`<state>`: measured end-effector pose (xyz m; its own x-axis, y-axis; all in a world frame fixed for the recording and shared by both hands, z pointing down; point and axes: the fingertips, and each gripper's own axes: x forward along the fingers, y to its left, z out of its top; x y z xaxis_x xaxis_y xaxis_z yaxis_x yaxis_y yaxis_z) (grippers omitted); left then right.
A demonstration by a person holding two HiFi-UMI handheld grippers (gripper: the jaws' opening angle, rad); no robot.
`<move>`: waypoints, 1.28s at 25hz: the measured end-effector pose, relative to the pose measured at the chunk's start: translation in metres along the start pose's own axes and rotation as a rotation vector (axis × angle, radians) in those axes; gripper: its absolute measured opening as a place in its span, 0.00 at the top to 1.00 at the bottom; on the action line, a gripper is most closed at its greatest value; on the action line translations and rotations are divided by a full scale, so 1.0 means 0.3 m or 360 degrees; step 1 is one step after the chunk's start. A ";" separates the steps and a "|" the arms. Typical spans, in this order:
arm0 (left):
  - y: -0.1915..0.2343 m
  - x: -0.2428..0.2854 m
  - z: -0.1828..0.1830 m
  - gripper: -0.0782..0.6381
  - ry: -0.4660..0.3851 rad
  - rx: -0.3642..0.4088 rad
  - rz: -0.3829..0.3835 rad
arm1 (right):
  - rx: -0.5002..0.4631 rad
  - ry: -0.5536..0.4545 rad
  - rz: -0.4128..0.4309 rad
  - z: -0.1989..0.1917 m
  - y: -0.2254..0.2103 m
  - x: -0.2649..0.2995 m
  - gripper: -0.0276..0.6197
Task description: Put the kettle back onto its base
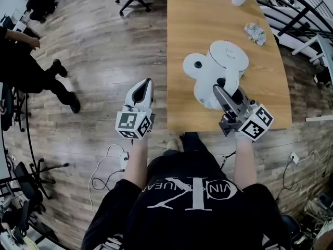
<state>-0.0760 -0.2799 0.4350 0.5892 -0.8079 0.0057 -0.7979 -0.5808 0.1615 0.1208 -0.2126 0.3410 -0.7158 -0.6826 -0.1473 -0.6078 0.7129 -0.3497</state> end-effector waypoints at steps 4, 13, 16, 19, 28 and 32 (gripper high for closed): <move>0.046 0.088 0.043 0.88 -0.0028 0.0013 0.0034 | 0.0017 0.0005 0.0044 0.026 -0.079 0.064 0.74; 0.118 0.303 0.065 0.88 -0.0023 -0.0015 0.0064 | 0.0031 0.0091 0.0094 0.094 -0.299 0.216 0.74; 0.160 0.337 0.061 0.88 -0.0019 -0.0024 0.0098 | 0.0049 0.0098 0.0117 0.096 -0.340 0.261 0.74; 0.224 0.357 0.071 0.88 -0.0006 -0.0041 0.0123 | 0.0067 0.0112 0.0138 0.100 -0.358 0.333 0.74; 0.267 0.381 0.011 0.88 0.0018 -0.0075 0.0176 | 0.0081 0.0141 0.0196 0.034 -0.424 0.415 0.74; 0.230 0.362 0.005 0.88 0.0020 -0.0078 0.0214 | 0.0088 0.0126 0.0206 0.035 -0.432 0.390 0.74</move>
<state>-0.0673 -0.4077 0.4452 0.4792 -0.8767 0.0425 -0.8628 -0.4615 0.2063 0.1193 -0.3866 0.3594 -0.8130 -0.5694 -0.1216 -0.4907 0.7825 -0.3831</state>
